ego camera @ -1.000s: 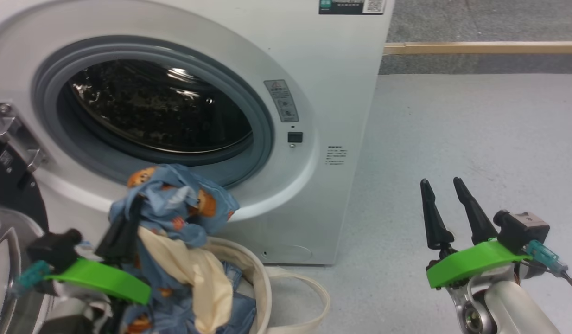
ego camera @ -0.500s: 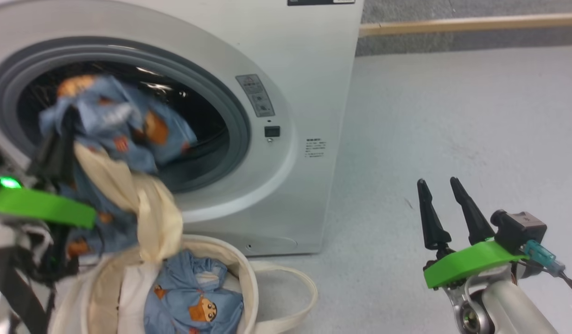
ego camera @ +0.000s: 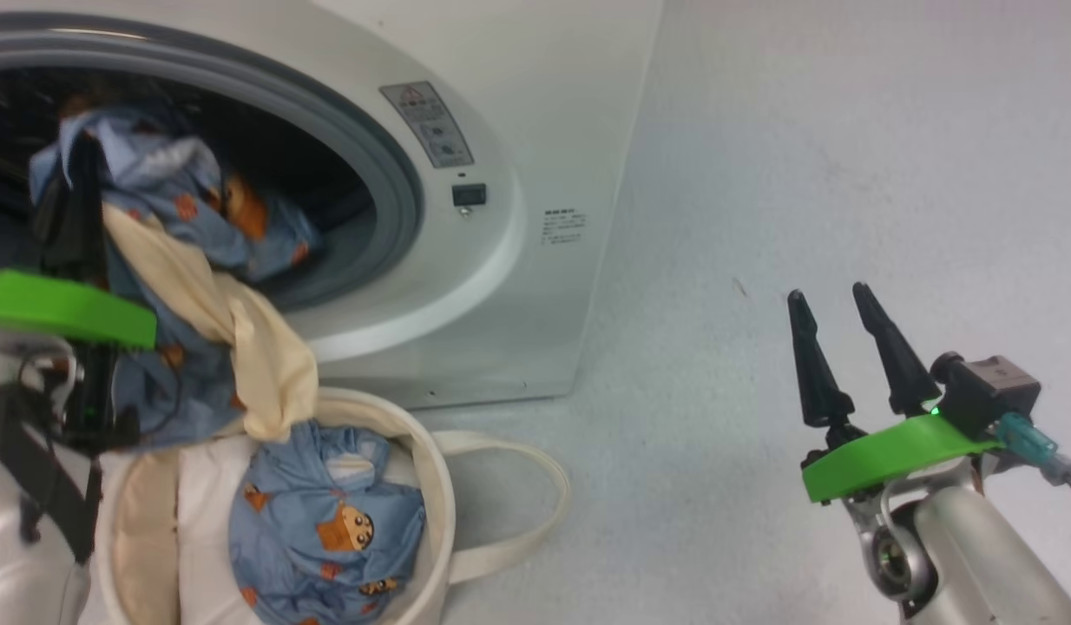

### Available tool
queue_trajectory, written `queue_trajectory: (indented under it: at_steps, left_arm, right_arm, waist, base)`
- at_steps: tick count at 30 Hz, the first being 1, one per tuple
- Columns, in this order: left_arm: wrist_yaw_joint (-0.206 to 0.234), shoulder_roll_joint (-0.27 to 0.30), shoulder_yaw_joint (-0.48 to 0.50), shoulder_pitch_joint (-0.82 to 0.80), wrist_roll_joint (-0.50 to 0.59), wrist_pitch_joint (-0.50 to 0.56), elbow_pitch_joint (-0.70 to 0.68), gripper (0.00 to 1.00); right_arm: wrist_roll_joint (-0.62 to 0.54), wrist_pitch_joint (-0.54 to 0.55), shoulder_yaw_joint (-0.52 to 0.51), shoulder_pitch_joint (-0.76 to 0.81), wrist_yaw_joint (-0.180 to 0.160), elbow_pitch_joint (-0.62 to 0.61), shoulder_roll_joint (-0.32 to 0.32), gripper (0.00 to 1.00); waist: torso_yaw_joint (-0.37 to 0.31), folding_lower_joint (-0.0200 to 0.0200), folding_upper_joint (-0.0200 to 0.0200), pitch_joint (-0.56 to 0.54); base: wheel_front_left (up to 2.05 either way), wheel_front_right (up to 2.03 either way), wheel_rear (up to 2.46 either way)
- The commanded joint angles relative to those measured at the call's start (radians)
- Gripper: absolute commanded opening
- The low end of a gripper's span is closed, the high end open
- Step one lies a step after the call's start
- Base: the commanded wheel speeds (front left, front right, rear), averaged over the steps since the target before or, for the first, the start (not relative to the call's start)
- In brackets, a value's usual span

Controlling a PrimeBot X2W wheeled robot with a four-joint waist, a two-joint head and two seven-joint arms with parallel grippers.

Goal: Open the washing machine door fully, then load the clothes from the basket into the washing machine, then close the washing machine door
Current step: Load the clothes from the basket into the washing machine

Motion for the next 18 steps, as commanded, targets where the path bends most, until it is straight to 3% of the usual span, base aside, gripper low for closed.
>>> queue_trajectory:
  at_steps: [1,10,18]
  left_arm:
    - [-0.005,0.037,0.042,-0.053,0.006,-0.012,-0.019,0.00]
    - [-0.006,0.011,0.048,-0.189,0.039,-0.012,0.150,0.00]
    - [-0.006,0.029,0.032,-0.302,0.066,-0.012,0.256,0.00]
  right_arm:
    - [-0.008,-0.012,0.011,-0.020,0.000,-0.034,-0.017,1.00]
    - [-0.033,-0.012,-0.012,-0.034,0.000,-0.064,-0.063,1.00]
    - [-0.054,-0.012,-0.051,-0.027,0.000,-0.098,-0.075,1.00]
  waist:
    - [-0.015,-0.0002,-0.0001,0.033]
    - [-0.044,-0.0002,-0.0001,0.146]
    - [-0.079,-0.0002,-0.0001,0.217]
  base:
    - [0.00,0.00,0.00]
    - [0.00,0.00,0.00]
    - [0.00,0.00,0.00]
